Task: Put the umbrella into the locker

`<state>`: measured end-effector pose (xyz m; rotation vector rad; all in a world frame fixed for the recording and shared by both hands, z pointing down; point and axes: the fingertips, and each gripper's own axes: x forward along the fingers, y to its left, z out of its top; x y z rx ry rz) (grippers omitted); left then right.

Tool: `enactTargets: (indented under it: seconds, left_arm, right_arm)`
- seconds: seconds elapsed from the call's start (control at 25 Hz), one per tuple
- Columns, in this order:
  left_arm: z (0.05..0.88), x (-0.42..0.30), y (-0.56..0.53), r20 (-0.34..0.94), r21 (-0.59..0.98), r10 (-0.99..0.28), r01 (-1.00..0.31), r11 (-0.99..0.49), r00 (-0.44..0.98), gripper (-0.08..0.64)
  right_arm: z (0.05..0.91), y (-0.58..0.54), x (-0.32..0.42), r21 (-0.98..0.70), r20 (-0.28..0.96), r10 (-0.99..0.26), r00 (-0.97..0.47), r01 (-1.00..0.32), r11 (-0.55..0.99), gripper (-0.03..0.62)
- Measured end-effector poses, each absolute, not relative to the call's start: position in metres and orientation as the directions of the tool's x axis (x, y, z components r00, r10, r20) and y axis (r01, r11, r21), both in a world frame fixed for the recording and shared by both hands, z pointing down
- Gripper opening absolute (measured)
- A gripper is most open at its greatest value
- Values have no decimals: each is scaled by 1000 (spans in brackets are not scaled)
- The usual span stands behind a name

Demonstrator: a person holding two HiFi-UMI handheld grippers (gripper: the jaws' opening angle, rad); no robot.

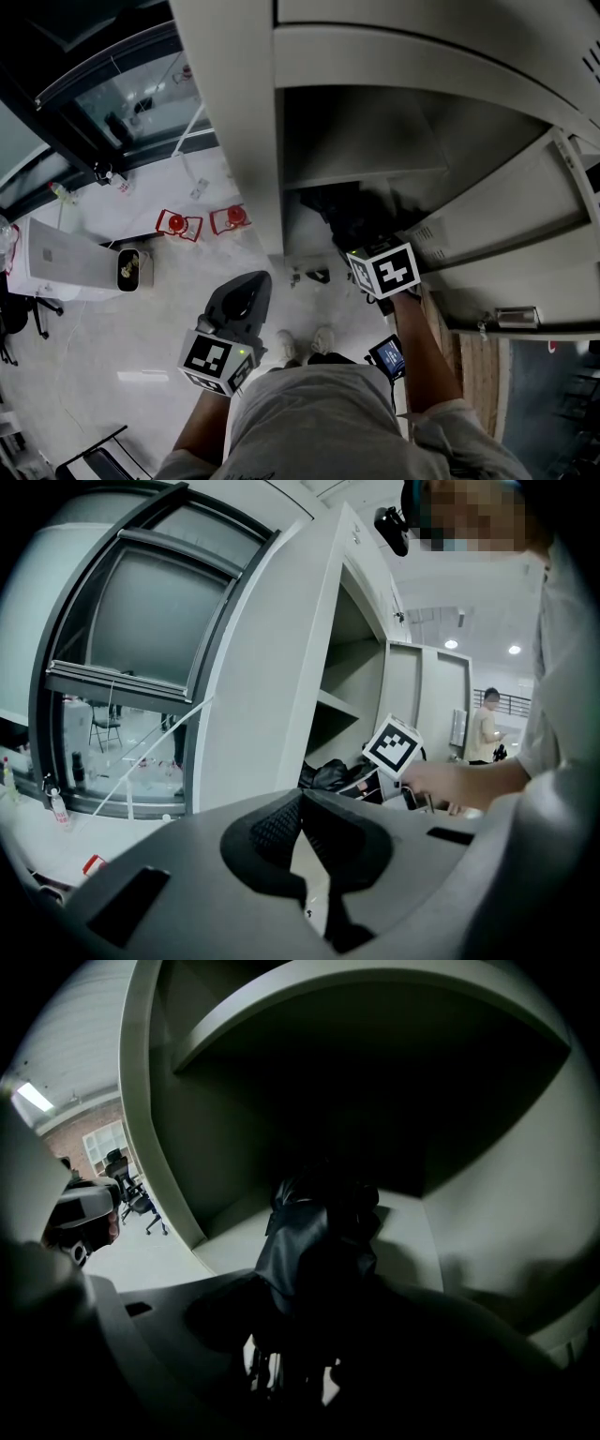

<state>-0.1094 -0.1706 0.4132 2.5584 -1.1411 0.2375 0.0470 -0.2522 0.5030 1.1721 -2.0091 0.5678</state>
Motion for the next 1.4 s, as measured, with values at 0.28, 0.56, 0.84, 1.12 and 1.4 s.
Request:
enactTargets:
  seconds: [0.28,0.56,0.84,1.12,1.4]
  left_arm:
    - [412,-108,-169,273,230,-696,-747,-624,665,15]
    - [412,-109,-166,275,230,-696,-748,-623,664,15]
    - [411,-107,-161,273,228,-695,-747,-625,665,15]
    - [412,-103,-150,290,232,-682,-741,-631,672,15]
    - [411,-99,-140,289,224,-678,-736,-639,676,15]
  right_arm:
    - [503,-251,44,-25,763,-549,-340,-865,501,249]
    - [497,-249,43,-48,742,-559,-369,-862,505,270]
    - [487,-245,42,-68,715,-572,-403,-854,516,270]
    - [480,-237,42,-66,700,-581,-414,-848,525,270]
    - [479,-226,47,-64,698,-584,-414,-849,525,270]
